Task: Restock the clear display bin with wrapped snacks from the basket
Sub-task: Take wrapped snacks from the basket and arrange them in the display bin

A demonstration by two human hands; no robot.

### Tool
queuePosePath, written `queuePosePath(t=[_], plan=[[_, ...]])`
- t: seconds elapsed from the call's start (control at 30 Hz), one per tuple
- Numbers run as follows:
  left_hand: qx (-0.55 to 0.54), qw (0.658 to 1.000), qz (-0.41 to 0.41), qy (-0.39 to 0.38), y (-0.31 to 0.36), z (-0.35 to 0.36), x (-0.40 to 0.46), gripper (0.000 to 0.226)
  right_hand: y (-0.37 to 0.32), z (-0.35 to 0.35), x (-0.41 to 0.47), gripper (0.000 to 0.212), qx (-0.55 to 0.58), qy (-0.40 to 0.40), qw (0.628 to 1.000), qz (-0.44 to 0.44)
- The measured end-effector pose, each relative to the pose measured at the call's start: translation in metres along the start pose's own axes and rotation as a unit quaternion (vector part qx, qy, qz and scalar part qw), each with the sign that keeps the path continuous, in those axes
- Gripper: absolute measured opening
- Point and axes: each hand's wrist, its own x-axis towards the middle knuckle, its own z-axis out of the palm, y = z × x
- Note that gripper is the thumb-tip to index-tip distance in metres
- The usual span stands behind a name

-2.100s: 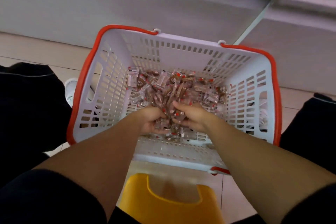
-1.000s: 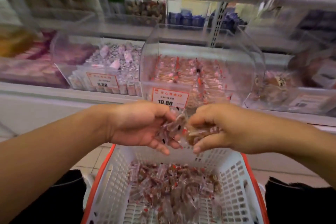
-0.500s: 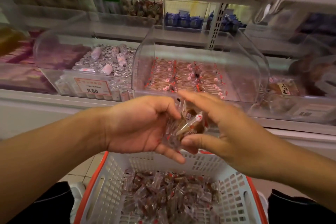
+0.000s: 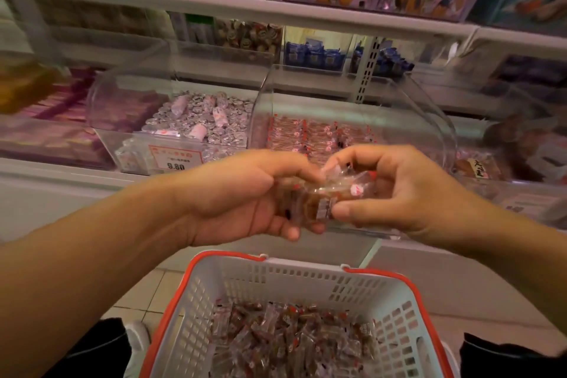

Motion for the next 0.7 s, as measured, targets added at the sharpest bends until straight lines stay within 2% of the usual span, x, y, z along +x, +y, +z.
queuePosePath(t=[0.07, 0.1, 0.13, 0.17, 0.2, 0.23, 0.27, 0.33, 0.4, 0.43, 0.5, 0.57, 0.7], plan=[[-0.022, 0.998, 0.039, 0.039, 0.015, -0.006, -0.004, 0.045, -0.008, -0.006, 0.009, 0.033, 0.060, 0.030, 0.998, 0.010], [0.011, 0.992, 0.077, 0.099, 0.020, -0.011, -0.006, 0.042, -0.011, -0.010, 0.017, 0.032, 0.078, 0.043, 0.996, 0.017], [0.098, 0.967, 0.127, 0.199, 0.023, -0.017, -0.008, 0.036, -0.013, -0.015, 0.027, 0.032, 0.079, 0.058, 0.995, 0.027], [0.234, 0.900, 0.172, 0.324, 0.024, -0.025, -0.009, 0.030, -0.012, -0.020, 0.041, 0.034, 0.064, 0.075, 0.994, 0.039], [0.374, 0.797, 0.207, 0.426, 0.023, -0.033, -0.008, 0.027, -0.010, -0.026, 0.058, 0.034, 0.044, 0.096, 0.993, 0.055], [0.474, 0.713, 0.218, 0.468, 0.022, -0.038, -0.008, 0.032, -0.004, -0.032, 0.077, 0.031, 0.023, 0.119, 0.990, 0.075], [0.531, 0.676, 0.202, 0.470, 0.021, -0.043, -0.006, 0.042, 0.003, -0.038, 0.098, 0.028, 0.000, 0.142, 0.985, 0.097], [0.588, 0.668, 0.149, 0.431, 0.016, -0.048, 0.002, 0.055, 0.020, -0.047, 0.142, 0.030, -0.067, 0.178, 0.971, 0.144], [0.654, 0.618, 0.129, 0.417, 0.011, -0.056, 0.013, 0.051, 0.040, -0.050, 0.180, 0.040, -0.118, 0.204, 0.958, 0.165], [0.668, 0.604, 0.129, 0.416, 0.011, -0.060, 0.016, 0.045, 0.049, -0.049, 0.195, 0.043, -0.132, 0.213, 0.954, 0.165], [0.664, 0.617, 0.130, 0.403, 0.010, -0.066, 0.020, 0.036, 0.069, -0.042, 0.220, 0.042, -0.152, 0.231, 0.947, 0.163], [0.660, 0.632, 0.131, 0.383, 0.009, -0.070, 0.023, 0.038, 0.085, -0.037, 0.234, 0.042, -0.171, 0.260, 0.936, 0.167], [0.669, 0.625, 0.154, 0.373, 0.009, -0.077, 0.023, 0.039, 0.092, -0.041, 0.244, 0.063, -0.286, 0.272, 0.903, 0.168]])
